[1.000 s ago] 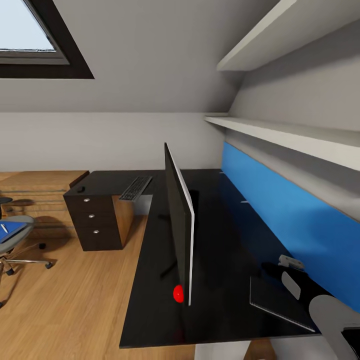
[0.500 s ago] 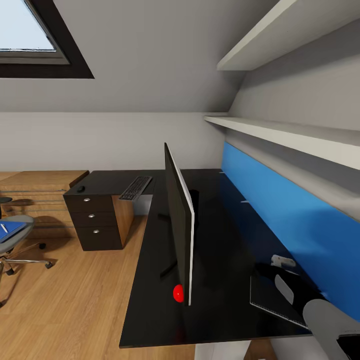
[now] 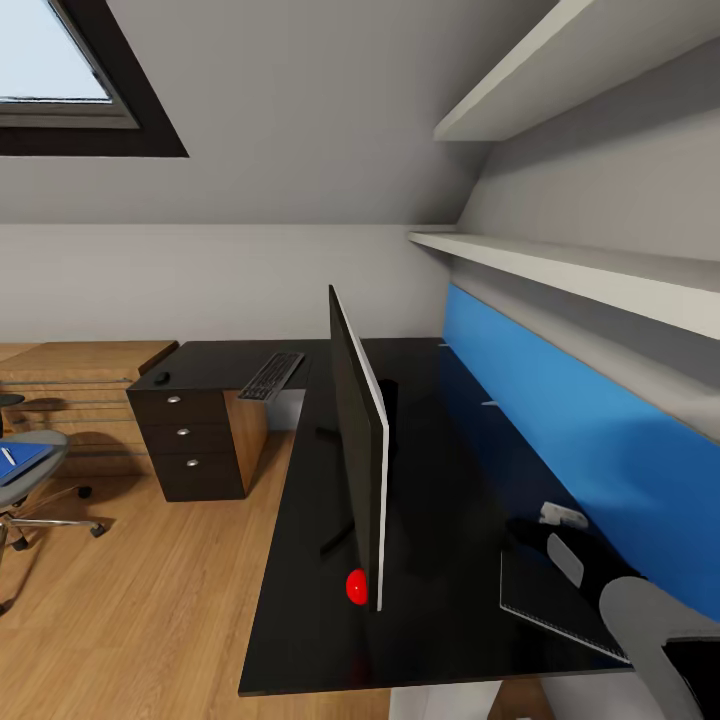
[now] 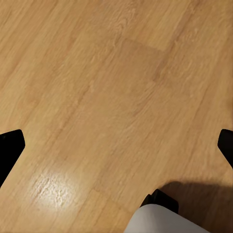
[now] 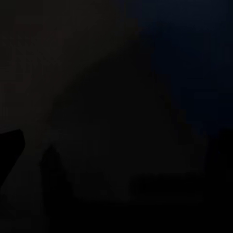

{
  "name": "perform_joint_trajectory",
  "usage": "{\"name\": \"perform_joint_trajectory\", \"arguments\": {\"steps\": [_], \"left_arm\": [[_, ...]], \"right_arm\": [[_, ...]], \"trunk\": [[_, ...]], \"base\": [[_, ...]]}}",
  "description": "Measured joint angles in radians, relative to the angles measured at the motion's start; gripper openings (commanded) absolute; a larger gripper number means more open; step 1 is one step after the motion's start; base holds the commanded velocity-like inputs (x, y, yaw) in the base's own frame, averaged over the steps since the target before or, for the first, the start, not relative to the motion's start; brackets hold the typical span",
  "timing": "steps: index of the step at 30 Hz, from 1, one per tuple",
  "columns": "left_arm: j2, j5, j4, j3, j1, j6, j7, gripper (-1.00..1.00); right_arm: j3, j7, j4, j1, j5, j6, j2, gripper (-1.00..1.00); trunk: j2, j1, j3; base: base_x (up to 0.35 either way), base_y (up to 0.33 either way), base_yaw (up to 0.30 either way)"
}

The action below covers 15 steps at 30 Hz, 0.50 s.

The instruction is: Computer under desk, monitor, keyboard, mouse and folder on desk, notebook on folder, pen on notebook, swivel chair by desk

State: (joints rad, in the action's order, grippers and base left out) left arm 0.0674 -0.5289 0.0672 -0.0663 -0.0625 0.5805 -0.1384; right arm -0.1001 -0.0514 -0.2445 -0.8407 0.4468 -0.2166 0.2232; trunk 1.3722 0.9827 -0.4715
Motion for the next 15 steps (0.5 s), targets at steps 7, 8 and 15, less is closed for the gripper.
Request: {"name": "perform_joint_trajectory", "arguments": {"steps": [7, 8, 15], "left_arm": [[0.0, 0.0, 0.0, 0.0, 0.0, 0.001, 0.0, 1.0], [0.0, 0.0, 0.0, 0.0, 0.0, 0.001, 0.0, 1.0], [0.0, 0.0, 0.0, 0.0, 0.0, 0.002, 0.0, 1.0]], "right_arm": [[-0.005, 0.001, 0.01, -0.002, -0.024, 0.004, 0.0, 1.0], [-0.005, 0.001, 0.01, -0.002, -0.026, 0.004, 0.0, 1.0], [-0.005, -0.002, 0.011, -0.002, -0.04, 0.0, 0.0, 1.0]], "trunk": [[0.0, 0.0, 0.0], [0.0, 0.0, 0.0], [0.0, 0.0, 0.0]], "base": [[0.0, 0.0, 0.0], [0.0, 0.0, 0.0], [-0.082, 0.0, 0.0]]}}
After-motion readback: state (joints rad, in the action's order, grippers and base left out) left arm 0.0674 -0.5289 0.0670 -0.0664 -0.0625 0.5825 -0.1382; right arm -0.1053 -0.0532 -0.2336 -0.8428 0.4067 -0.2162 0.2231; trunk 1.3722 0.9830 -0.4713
